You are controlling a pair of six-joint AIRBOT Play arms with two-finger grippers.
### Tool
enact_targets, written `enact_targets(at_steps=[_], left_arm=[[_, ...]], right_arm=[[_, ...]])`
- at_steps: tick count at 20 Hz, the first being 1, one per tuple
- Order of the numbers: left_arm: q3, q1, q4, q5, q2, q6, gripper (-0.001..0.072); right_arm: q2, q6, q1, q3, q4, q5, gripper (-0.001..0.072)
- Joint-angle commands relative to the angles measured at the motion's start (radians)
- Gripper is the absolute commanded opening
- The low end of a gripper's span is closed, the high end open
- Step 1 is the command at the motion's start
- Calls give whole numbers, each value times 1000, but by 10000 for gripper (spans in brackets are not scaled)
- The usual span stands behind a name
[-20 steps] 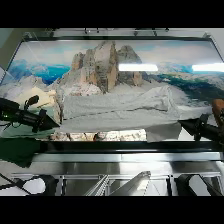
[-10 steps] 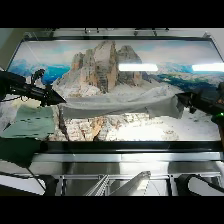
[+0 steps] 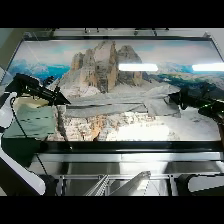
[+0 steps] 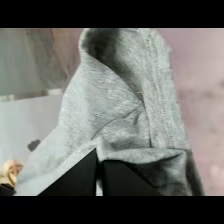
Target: Fold the shirts.
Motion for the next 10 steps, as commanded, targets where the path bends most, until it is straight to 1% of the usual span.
enact_targets(at_steps=[1,2,3,4,5,6,7,8,9,10], left_arm=[[92,0,-62,74,-31,-8,394],[132,0,-95,113,-31,-8,518],[171,0,-105,145,-30,-23,509],[205,0,-104,141,-23,-27,506],[226,0,-105,123,-12,-27,506],[244,0,-105,126,-3,-31,506],[261,0,-112,134,8,-37,506],[271,-2,-127,130,19,-37,506],[275,-8,-136,121,35,-37,505],[273,-15,-145,108,49,-37,505]], right_arm=[[-8,-10,-16,24,-56,64,124],[5,2,-30,45,-97,98,124],[21,43,-44,73,-163,129,184],[34,98,-57,102,-239,148,356],[44,146,-69,137,-325,170,446],[50,189,-81,174,-406,190,446],[50,223,-90,205,-467,198,504],[49,249,-92,236,-530,192,611],[49,254,-90,258,-578,177,655],[47,254,-89,267,-590,163,654]])
